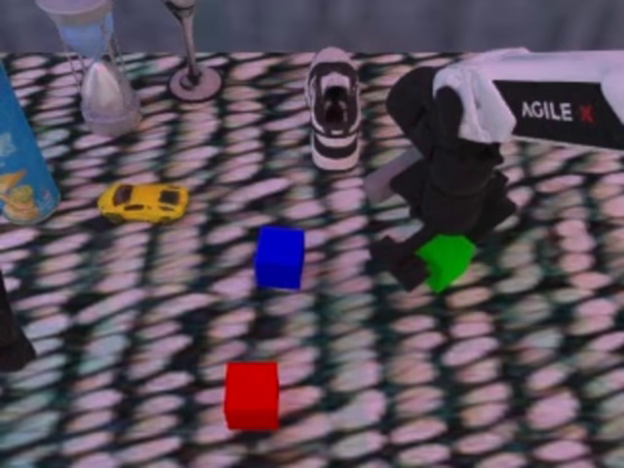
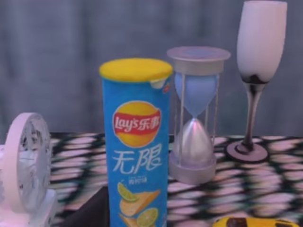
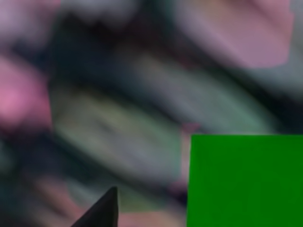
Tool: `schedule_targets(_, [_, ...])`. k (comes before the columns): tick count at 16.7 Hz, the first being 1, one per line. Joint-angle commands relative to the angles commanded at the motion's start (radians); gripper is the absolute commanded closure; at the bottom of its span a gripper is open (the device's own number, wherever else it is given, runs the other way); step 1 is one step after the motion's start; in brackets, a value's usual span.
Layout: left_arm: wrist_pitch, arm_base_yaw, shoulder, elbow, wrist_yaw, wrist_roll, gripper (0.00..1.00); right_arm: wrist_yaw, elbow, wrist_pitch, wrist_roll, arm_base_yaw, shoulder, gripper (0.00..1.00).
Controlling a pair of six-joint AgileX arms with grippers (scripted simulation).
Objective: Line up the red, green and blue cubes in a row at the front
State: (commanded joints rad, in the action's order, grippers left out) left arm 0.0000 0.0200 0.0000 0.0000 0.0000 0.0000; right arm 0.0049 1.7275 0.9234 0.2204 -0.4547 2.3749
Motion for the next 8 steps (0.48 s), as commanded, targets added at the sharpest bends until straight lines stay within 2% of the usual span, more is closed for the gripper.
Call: schedule_targets(8, [0.0,0.0,0.0,0.0,0.0,0.0,0.0,0.0,0.0,0.0,0.0,0.0,0.0,0.83])
